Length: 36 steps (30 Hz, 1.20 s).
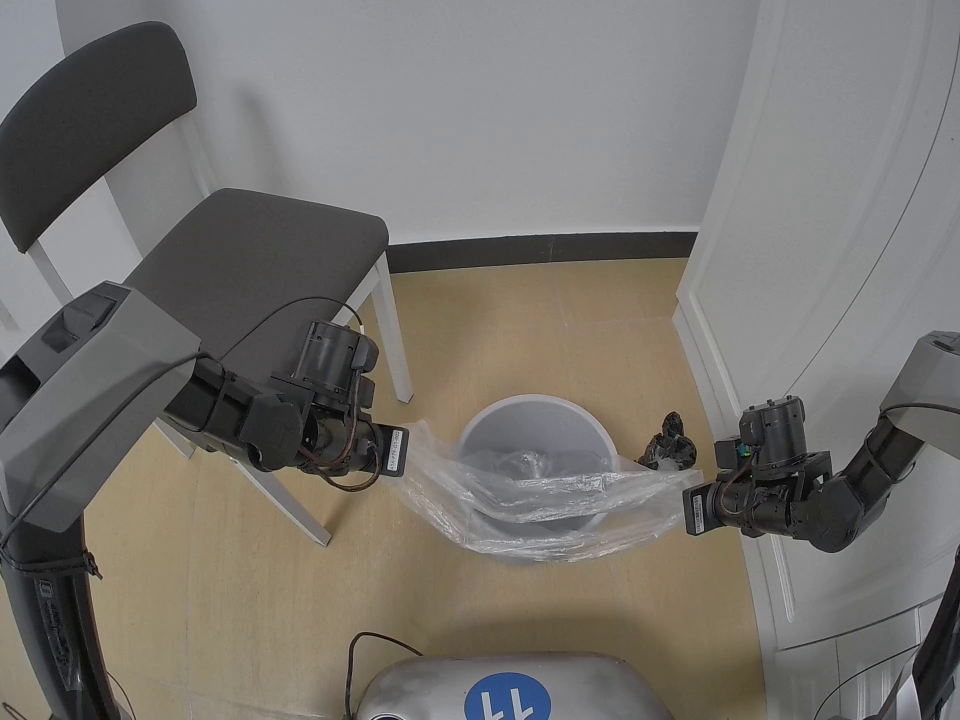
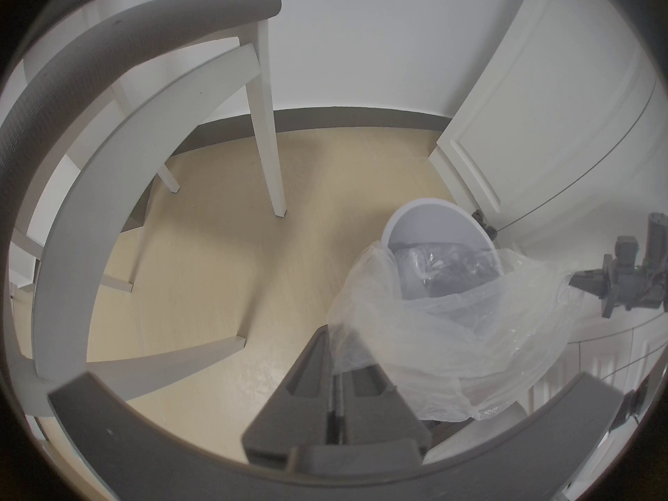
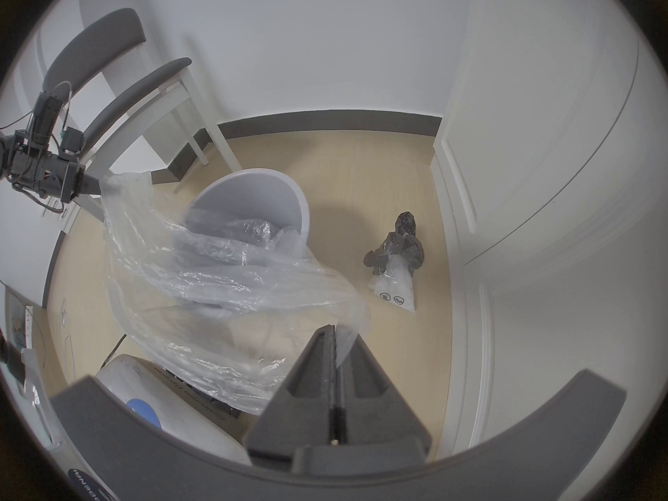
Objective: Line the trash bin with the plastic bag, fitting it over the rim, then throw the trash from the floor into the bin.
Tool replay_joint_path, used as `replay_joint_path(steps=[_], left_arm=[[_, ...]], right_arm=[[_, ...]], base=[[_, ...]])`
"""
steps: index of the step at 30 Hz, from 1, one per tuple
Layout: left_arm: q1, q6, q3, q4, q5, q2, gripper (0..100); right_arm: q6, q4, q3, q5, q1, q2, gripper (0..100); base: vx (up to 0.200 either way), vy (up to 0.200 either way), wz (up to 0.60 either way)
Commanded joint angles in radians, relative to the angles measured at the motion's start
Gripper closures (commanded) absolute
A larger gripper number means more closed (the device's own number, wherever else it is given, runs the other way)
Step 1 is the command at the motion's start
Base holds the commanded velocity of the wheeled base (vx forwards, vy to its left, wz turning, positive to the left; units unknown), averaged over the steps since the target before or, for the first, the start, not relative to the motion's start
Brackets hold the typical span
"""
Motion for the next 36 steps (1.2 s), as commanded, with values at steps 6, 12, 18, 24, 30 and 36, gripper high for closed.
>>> replay_joint_path(steps=[6, 12, 18, 24, 30, 36], left_arm=[[0.006, 0.022, 0.025, 0.002, 0.003, -0.018, 100], [0.003, 0.04, 0.021, 0.073, -0.003, -0.031, 100], [-0.021, 0.037, 0.014, 0.065, -0.002, 0.021, 100], [-0.046, 0.034, -0.008, 0.059, 0.006, 0.088, 100], [-0.05, -0.035, -0.072, 0.018, 0.038, 0.137, 100], [-0.06, -0.136, -0.138, -0.074, 0.119, 0.197, 100]], right_arm=[[-0.026, 0.025, 0.018, 0.013, 0.001, -0.041, 100], [-0.041, 0.085, 0.021, 0.04, 0.004, -0.059, 100], [-0.046, 0.079, 0.014, 0.04, 0.015, 0.003, 100], [-0.032, 0.073, -0.026, 0.029, 0.023, 0.074, 100], [0.072, 0.05, -0.115, -0.008, 0.023, 0.143, 100], [0.16, -0.114, -0.149, -0.014, 0.021, 0.201, 100]], base=[[0.0, 0.0, 0.0], [0.0, 0.0, 0.0], [0.0, 0.0, 0.0], [0.0, 0.0, 0.0], [0.0, 0.0, 0.0], [0.0, 0.0, 0.0]])
